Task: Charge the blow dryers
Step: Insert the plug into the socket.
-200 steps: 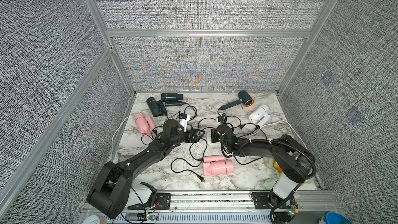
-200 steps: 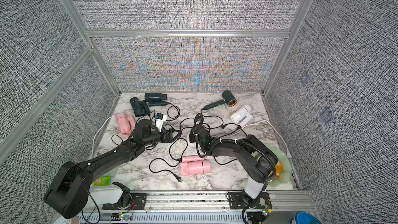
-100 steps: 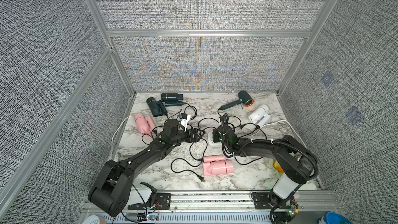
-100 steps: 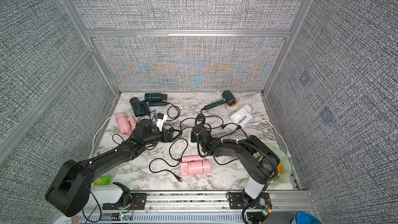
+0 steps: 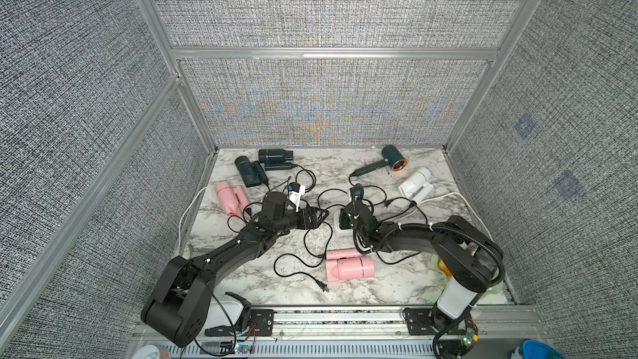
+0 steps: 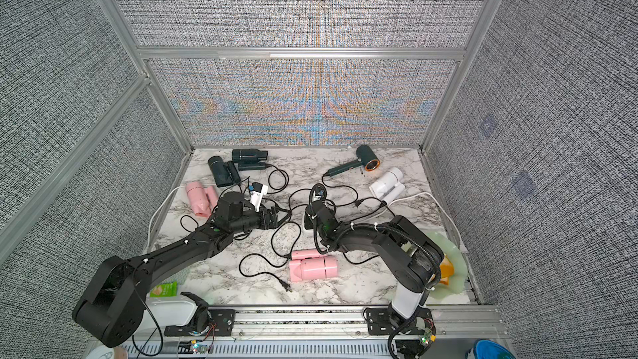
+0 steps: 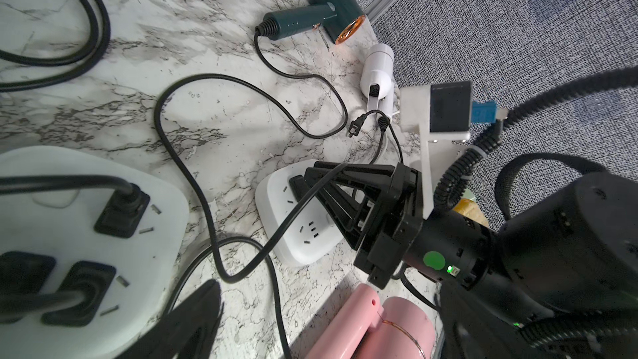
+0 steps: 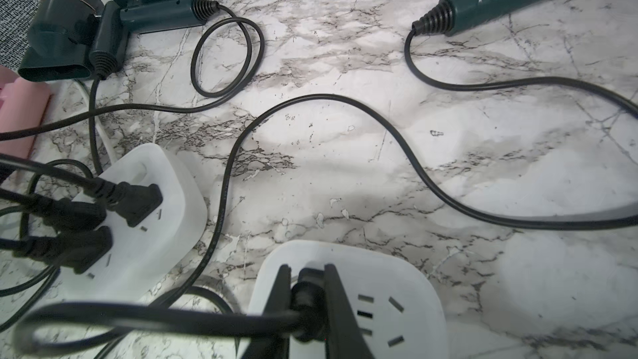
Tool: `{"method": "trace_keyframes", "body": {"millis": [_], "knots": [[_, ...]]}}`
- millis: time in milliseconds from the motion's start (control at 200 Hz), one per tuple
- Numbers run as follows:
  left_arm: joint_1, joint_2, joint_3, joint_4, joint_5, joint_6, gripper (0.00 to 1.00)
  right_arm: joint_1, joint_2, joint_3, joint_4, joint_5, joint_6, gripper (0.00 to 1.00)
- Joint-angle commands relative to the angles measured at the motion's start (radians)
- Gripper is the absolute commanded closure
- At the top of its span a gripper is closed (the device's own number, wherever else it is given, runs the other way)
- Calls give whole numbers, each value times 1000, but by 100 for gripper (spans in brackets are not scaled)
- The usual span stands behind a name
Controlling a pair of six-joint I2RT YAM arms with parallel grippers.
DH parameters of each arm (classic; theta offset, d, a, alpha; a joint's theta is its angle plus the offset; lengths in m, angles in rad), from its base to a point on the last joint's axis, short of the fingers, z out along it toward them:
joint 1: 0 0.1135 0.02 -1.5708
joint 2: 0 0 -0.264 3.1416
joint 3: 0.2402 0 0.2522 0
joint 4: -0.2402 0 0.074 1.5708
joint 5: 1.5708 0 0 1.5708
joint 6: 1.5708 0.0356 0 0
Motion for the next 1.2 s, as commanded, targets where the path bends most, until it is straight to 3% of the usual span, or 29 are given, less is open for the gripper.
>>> {"method": "trace_keyframes", "body": {"millis": [0,410,1191], "knots": [[0,-3,-2,36,-5,-5,1,-3,8,-20,-167,-33,26,96],[-2,9,-4,50,2,-10,1,-34,-18,-42,-133,-94,47,96],[-1,4,-8,51,1,-13,1,-3,84,88,-358,-13,26,97]]}}
